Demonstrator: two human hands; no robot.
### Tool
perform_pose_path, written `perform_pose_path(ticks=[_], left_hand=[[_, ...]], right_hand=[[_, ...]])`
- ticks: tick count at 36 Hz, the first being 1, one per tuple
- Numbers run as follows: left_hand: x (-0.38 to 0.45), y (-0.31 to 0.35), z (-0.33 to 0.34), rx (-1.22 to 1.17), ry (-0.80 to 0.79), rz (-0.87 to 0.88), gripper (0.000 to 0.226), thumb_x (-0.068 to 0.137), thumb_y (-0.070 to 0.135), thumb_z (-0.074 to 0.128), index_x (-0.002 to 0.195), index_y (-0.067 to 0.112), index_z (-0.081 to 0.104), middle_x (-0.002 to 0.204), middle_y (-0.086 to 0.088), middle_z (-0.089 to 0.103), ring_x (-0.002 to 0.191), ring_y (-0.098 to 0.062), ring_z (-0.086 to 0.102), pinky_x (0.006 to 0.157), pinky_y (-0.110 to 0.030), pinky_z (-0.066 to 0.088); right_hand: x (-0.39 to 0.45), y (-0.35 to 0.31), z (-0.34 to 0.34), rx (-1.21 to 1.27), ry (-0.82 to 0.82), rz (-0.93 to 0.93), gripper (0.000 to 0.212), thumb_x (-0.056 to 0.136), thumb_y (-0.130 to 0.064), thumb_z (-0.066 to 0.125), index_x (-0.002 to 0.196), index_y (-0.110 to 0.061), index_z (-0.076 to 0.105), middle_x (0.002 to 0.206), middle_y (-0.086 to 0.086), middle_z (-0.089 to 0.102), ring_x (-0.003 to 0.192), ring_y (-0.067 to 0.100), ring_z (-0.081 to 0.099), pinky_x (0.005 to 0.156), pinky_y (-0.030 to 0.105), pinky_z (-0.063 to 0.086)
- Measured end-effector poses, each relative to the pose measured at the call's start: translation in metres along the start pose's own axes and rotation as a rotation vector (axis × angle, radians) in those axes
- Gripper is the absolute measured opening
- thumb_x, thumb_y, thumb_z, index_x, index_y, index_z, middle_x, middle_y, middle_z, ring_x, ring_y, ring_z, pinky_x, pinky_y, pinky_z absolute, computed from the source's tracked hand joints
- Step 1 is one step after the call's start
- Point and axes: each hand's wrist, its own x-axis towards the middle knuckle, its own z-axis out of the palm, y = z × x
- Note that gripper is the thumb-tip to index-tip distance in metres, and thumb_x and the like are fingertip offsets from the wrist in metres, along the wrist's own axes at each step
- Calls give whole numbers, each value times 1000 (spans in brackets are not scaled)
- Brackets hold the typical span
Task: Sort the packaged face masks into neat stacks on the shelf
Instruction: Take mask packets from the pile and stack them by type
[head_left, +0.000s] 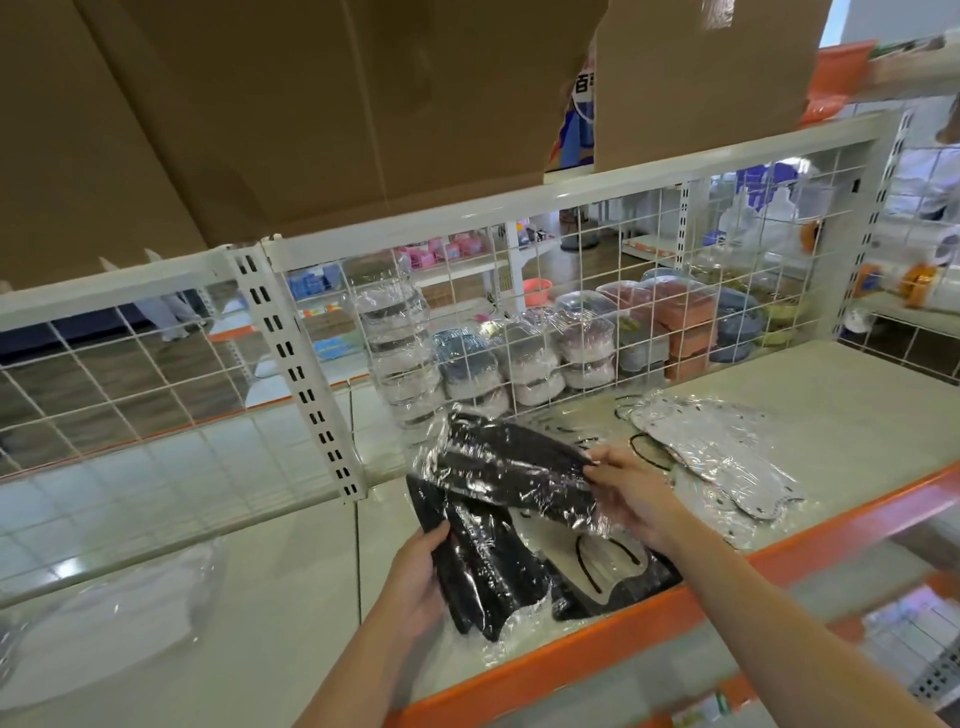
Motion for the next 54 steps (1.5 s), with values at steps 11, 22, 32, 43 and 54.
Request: perform_pose_path(ticks=[11,22,32,43,54], left_hand=[[-5,9,-26,14,-121,-45,35,91,21,53,115,-5,59,88,-16,69,82,-28,63,78,-41,48],[-10,-1,-29,314,-232,151,38,71,16,75,106,4,65,97,-13,73,89,-25,71,77,-34,53],[-16,27,-52,149,41,550,17,88,4,59,98,15,66,92,0,74,87,-13,70,71,-20,54],[-18,25,-68,-385,155,402,17,85,4,62,102,7,62,106,-17,69,100,-32,64,93,-47,48],[-35,21,-130,-366,243,506,40,74,16,65,112,7,59,109,-14,64,108,-32,57,91,-41,47]], right_hand=[[1,-6,46,-1093,-232,-164,33,80,-4,53,51,-20,58,65,-1,57,75,18,54,80,31,43],[-9,6,116,-1339,-158,-612,57,89,-33,58,140,-31,33,123,-16,43,120,8,30,108,36,23],[-13,49,136,-863,-361,-307,46,88,-15,62,131,-18,44,129,0,55,122,15,48,97,26,37],[-14,86,137,-613,-224,-4,26,81,-18,72,96,-12,51,88,1,56,79,15,56,66,22,43],[-18,78,145,-533,-178,-230,21,89,3,55,80,-15,50,76,5,53,71,15,51,61,11,41]])
